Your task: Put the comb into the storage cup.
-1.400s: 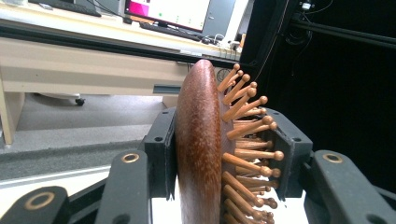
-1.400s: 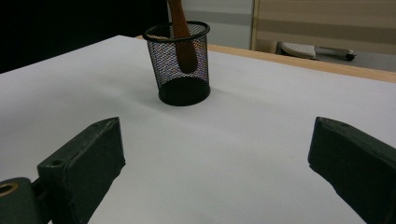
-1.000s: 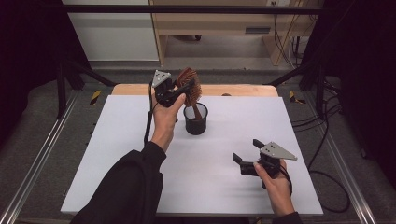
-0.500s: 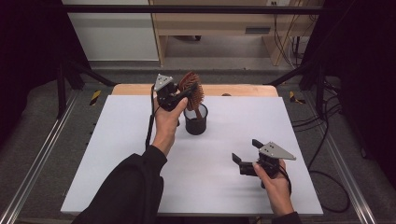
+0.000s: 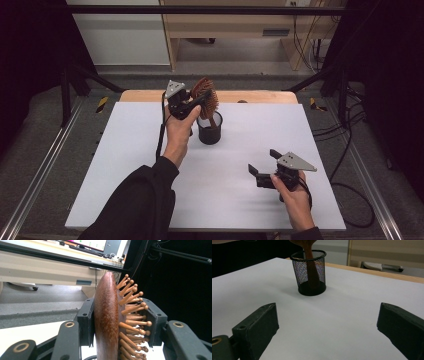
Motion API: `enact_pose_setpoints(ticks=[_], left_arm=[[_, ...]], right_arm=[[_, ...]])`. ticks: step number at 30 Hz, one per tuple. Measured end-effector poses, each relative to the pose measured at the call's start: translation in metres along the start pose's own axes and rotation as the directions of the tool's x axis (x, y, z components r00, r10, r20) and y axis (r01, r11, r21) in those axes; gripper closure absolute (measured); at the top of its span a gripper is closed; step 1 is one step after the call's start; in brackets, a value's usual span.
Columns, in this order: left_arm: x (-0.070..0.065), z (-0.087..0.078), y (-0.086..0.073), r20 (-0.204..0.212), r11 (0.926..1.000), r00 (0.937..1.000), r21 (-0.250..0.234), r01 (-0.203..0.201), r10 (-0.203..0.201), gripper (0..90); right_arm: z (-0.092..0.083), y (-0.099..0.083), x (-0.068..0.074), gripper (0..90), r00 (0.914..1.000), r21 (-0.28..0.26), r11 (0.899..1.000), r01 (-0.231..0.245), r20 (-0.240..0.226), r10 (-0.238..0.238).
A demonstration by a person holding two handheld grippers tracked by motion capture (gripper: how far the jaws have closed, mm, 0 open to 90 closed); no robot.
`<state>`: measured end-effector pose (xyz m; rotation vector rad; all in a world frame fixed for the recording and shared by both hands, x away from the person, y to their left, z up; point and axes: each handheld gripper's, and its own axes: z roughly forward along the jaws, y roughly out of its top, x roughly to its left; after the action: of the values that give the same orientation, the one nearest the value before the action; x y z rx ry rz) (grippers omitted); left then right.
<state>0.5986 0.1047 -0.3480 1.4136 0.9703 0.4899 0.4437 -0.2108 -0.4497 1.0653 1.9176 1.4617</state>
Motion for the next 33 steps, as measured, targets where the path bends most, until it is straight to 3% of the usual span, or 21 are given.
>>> enact_pose_setpoints(ticks=[33], left_arm=[[0.0024, 0.0048, -0.0058, 0.007, 0.9998, 0.9999, 0.017, -0.010, 0.010, 50.8]], right_arm=[[0.0010, -0.0005, 0.0006, 3.9, 1.0000, 0.005, 1.000, 0.000, -0.007, 0.000]])
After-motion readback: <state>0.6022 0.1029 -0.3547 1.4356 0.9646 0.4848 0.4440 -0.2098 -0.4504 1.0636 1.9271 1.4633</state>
